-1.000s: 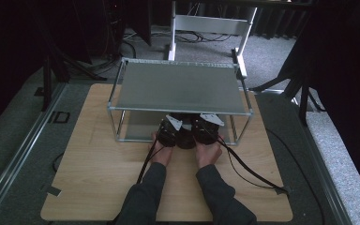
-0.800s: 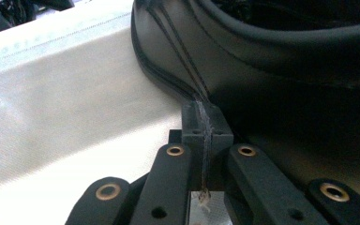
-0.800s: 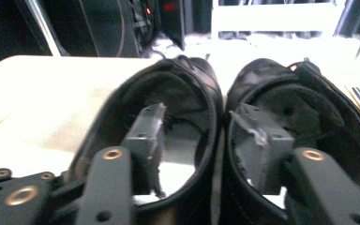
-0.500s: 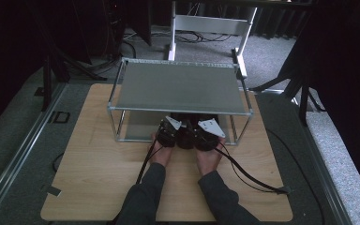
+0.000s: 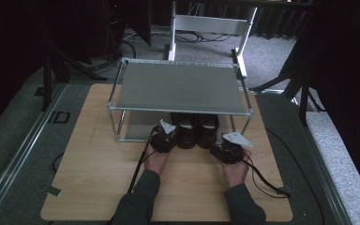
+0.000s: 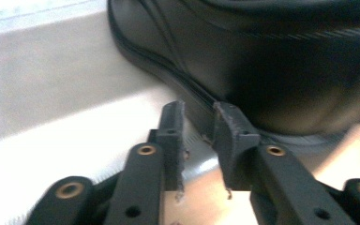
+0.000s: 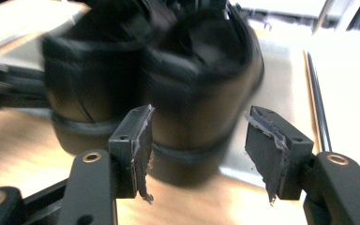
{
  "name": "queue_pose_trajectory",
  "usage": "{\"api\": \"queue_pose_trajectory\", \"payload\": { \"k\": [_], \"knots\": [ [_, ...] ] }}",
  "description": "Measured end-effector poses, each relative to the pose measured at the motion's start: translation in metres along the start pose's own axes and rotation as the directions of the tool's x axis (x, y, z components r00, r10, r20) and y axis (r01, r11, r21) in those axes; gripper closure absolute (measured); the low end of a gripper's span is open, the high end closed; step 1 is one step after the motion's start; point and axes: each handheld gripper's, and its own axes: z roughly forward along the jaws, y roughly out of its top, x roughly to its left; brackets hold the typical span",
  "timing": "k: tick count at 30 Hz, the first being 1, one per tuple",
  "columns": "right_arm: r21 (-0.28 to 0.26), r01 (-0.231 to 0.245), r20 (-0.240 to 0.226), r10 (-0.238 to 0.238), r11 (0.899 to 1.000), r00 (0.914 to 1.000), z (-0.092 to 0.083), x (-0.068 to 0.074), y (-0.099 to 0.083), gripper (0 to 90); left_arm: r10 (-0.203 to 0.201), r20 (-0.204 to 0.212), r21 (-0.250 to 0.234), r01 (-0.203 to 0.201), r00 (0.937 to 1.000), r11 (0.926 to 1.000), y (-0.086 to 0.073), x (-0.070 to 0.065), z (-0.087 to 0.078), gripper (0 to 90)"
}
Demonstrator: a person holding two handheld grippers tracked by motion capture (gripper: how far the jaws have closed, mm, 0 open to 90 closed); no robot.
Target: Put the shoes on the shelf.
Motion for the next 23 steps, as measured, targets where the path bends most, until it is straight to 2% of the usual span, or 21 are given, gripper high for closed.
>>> {"api": "queue_pose_trajectory", "payload": {
  "k": [2, 4, 5, 6, 8, 11, 13, 20, 23],
  "knots": [
    [0.027, -0.012, -0.002, 0.012, 1.0, 0.9999, -0.001, -0.008, -0.005, 41.0, 0.006, 0.023, 0.006, -0.007, 0.9997, 1.0, -0.005, -0.003, -0.007, 69.0],
    [0.061, -0.002, -0.01, 0.003, 0.998, 0.9999, -0.003, -0.013, -0.008, 40.3, 0.02, 0.048, 0.013, -0.02, 0.9986, 0.9997, -0.011, -0.005, -0.014, 66.8],
    [0.061, -0.002, -0.01, 0.003, 0.998, 0.9999, -0.003, -0.013, -0.008, 40.3, 0.02, 0.048, 0.013, -0.02, 0.9986, 0.9997, -0.011, -0.005, -0.014, 65.8],
    [0.074, 0.011, -0.009, -0.01, 0.997, 0.9999, -0.004, -0.014, -0.01, 40.4, 0.015, 0.07, 0.016, -0.017, 0.9974, 0.9997, -0.017, -0.006, -0.022, 65.8],
    [0.123, 0.019, -0.048, -0.013, 0.992, 0.9988, -0.009, -0.02, -0.014, 40.0, -0.003, 0.095, 0.024, 0.001, 0.9955, 0.9997, -0.023, -0.003, -0.03, 63.7],
    [0.171, 0.058, -0.077, -0.046, 0.984, 0.996, -0.013, -0.025, -0.021, 41.3, -0.021, 0.108, 0.028, 0.018, 0.9939, 0.9994, -0.033, 0.001, -0.043, 62.0],
    [0.193, 0.078, -0.081, -0.063, 0.978, 0.9947, -0.014, -0.027, -0.026, 41.4, -0.015, 0.099, 0.034, 0.012, 0.9949, 0.9994, -0.038, 0.005, -0.051, 61.0],
    [0.263, 0.076, -0.106, -0.049, 0.962, 0.9932, -0.007, -0.032, -0.03, 38.7, -0.017, 0.073, 0.053, 0.013, 0.9972, 0.9985, -0.055, 0.014, -0.067, 58.7],
    [0.274, 0.079, -0.109, -0.051, 0.958, 0.9927, -0.006, -0.034, -0.03, 38.0, 0.01, 0.051, 0.057, -0.013, 0.9986, 0.9983, -0.061, 0.016, -0.073, 57.5]
  ]
}}
